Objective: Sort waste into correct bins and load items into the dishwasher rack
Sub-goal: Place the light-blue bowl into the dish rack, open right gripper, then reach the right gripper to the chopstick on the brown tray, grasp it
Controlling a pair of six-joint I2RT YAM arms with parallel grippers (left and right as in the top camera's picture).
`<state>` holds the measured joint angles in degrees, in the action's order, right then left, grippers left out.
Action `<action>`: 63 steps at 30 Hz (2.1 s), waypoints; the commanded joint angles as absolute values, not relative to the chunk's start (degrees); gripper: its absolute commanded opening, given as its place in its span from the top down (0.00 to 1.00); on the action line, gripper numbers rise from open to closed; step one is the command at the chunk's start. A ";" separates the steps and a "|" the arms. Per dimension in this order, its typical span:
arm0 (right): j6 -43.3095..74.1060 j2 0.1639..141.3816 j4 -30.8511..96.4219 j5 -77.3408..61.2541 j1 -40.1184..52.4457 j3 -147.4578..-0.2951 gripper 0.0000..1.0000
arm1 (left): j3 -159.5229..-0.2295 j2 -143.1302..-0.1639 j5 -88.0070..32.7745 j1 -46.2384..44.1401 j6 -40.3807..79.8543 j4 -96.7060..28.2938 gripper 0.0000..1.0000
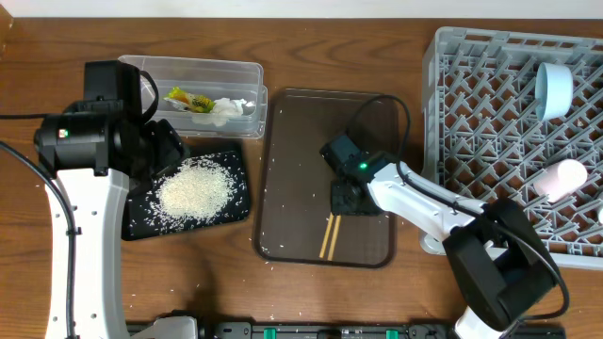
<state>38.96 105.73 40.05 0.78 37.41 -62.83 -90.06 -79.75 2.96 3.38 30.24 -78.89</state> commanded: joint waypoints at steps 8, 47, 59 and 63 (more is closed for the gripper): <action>43.92 107.28 42.63 6.02 38.11 -62.22 0.78 | -90.06 -79.72 3.03 3.62 30.74 -79.05 0.15; 7.14 93.97 57.41 3.81 3.70 -75.20 0.97 | -90.06 -79.72 3.03 3.62 30.74 -79.24 0.15; 9.37 90.54 54.81 -6.50 5.52 -81.58 0.61 | -90.06 -79.72 3.03 3.62 30.74 -79.22 0.15; 10.37 90.56 52.47 -10.74 10.09 -81.17 0.57 | -90.06 -79.72 3.03 3.62 30.74 -79.22 0.16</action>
<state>8.73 91.72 52.80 -4.64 6.24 -80.47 -90.06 -79.75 2.96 3.38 30.24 -79.07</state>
